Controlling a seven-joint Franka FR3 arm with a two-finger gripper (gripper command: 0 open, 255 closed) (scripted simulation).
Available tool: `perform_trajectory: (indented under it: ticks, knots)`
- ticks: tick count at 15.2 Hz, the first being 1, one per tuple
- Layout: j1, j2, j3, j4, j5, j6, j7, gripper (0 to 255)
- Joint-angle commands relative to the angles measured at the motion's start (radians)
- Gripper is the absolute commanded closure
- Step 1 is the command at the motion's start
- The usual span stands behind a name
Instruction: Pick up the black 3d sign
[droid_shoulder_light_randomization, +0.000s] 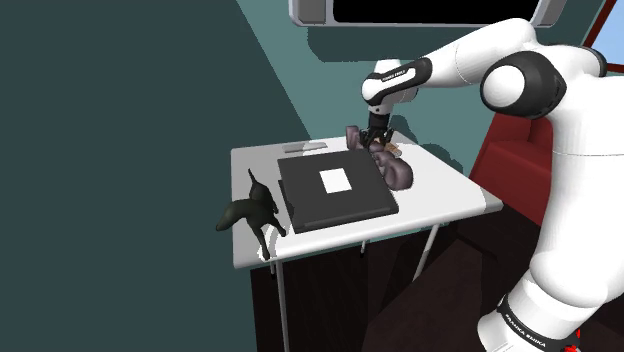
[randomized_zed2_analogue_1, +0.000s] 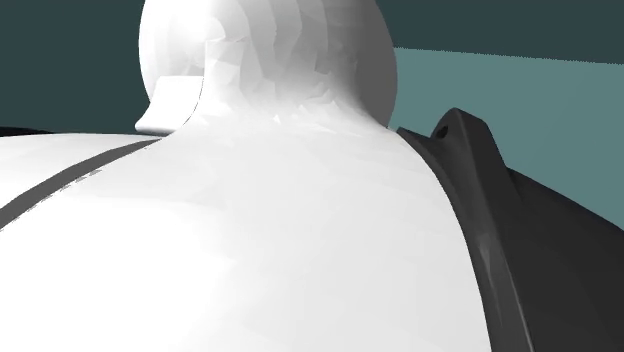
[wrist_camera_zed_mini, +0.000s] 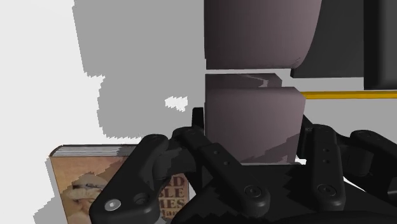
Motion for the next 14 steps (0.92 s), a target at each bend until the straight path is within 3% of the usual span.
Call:
perform_trajectory:
  ticks: [1, 14]
  knots:
    - [0.001, -0.009, -0.001, 0.016, -0.002, -0.023, 0.002, 255]
    - [0.0, -0.04, -0.004, 0.122, -0.009, -0.159, 0.009, 255]
